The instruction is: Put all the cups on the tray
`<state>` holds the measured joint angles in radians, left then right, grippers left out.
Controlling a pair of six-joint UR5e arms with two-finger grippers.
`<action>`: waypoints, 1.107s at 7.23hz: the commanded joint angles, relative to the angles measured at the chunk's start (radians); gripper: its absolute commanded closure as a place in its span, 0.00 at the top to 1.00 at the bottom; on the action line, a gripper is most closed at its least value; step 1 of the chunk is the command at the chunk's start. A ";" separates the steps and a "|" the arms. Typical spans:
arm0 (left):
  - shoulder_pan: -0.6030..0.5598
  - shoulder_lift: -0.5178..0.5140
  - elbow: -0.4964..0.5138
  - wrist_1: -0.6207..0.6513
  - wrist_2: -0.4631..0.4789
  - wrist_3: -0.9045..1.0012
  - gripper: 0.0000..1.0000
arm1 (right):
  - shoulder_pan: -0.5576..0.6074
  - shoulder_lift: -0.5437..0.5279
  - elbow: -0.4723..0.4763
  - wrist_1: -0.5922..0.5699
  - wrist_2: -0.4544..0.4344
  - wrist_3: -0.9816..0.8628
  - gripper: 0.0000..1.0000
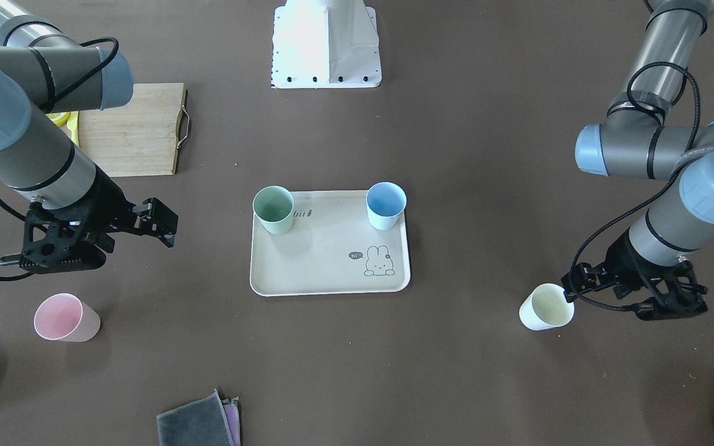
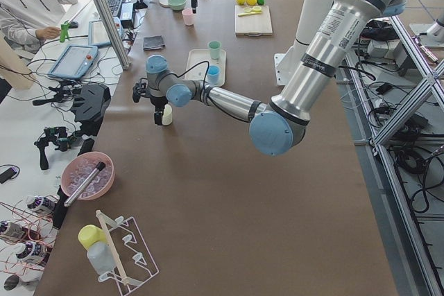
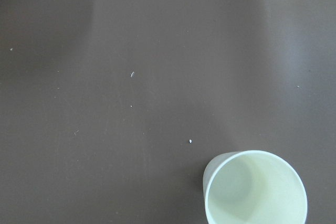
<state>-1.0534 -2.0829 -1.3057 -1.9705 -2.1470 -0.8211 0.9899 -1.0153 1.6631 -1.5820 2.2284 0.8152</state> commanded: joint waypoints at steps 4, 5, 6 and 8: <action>0.050 -0.011 0.077 -0.117 -0.007 -0.064 0.01 | 0.026 -0.009 0.004 0.001 0.002 -0.008 0.99; 0.047 -0.019 0.066 -0.116 -0.031 -0.061 0.00 | 0.030 -0.011 0.004 0.001 0.002 -0.008 0.99; 0.046 -0.051 0.056 -0.108 -0.039 -0.067 0.00 | 0.041 -0.016 -0.003 0.001 0.002 -0.010 0.99; 0.071 -0.155 0.036 -0.099 -0.039 -0.220 0.00 | 0.093 -0.049 -0.032 0.001 -0.001 -0.092 0.97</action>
<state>-0.9998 -2.1777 -1.2552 -2.0741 -2.1837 -0.9506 1.0499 -1.0465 1.6519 -1.5815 2.2278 0.7772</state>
